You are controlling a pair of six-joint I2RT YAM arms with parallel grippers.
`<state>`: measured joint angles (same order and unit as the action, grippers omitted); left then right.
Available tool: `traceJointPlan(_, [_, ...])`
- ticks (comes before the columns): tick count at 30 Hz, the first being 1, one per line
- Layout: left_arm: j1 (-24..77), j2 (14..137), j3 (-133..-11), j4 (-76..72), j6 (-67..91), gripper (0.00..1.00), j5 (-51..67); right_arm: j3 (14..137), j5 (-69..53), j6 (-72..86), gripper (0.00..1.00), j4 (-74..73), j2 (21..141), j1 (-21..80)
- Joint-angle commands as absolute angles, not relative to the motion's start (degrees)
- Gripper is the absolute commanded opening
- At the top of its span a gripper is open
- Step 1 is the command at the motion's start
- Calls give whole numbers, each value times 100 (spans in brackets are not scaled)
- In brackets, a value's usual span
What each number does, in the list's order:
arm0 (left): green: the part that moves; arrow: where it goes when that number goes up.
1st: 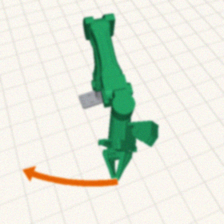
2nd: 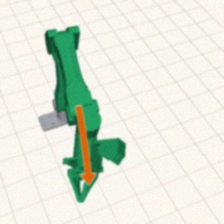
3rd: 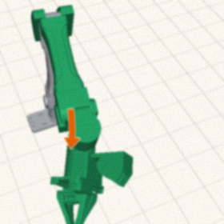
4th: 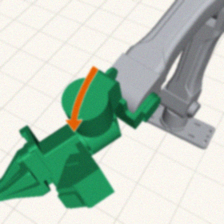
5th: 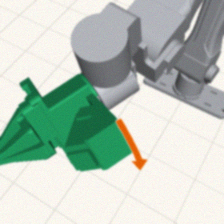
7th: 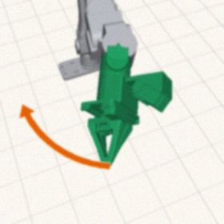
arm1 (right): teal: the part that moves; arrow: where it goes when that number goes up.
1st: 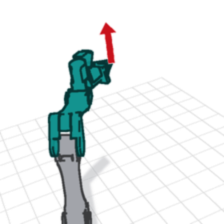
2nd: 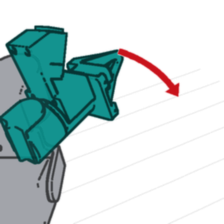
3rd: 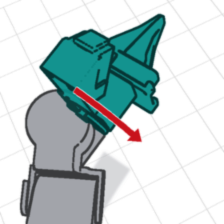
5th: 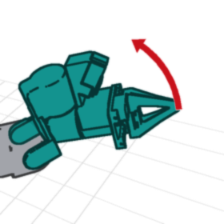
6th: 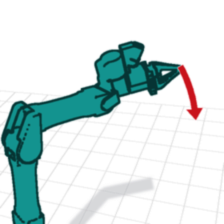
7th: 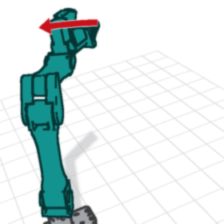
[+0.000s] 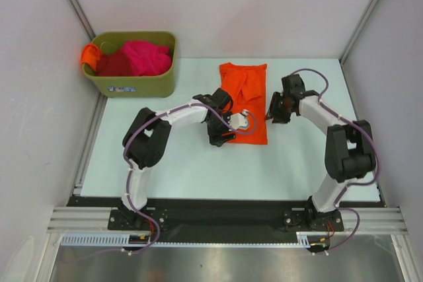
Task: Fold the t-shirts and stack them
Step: Fold the tshirt
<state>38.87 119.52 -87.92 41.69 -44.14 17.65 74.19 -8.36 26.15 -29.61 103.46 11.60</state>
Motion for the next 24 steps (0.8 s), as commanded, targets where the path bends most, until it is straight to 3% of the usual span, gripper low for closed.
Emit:
traceJointPlan(1, [3981, 11645, -8588, 3903, -4562, 72, 1644, 6506, -809, 2821, 43, -2884, 9547, 1309])
traceJointPlan(9, [4052, 11663, -8411, 3507, -4368, 65, 1371, 5493, -1011, 3278, 47, -2277, 9404, 1485])
traceJointPlan(12, [4069, 11654, -8394, 3445, -4351, 59, 1257, 5432, -1020, 3348, 47, -2066, 9588, 1485])
traceJointPlan(14, [4069, 11646, -8385, 3402, -4316, 49, 1222, 5423, -1081, 3384, 45, -1943, 9685, 1485])
traceJointPlan(18, [4069, 11619, -8341, 3358, -4201, 21, 1195, 5248, -1081, 3463, 20, -1820, 9782, 1468])
traceJointPlan(19, [4069, 11610, -8332, 3331, -4166, 4, 1187, 5195, -1098, 3472, 11, -1758, 9782, 1450])
traceJointPlan(21, [4069, 11593, -8323, 3331, -4052, 0, 1186, 5168, -1142, 3480, 1, -1766, 9782, 1407])
traceJointPlan(24, [4034, 11505, -8411, 3716, -3964, 0, 1361, 5177, -1161, 3367, 0, -2064, 9546, 1433])
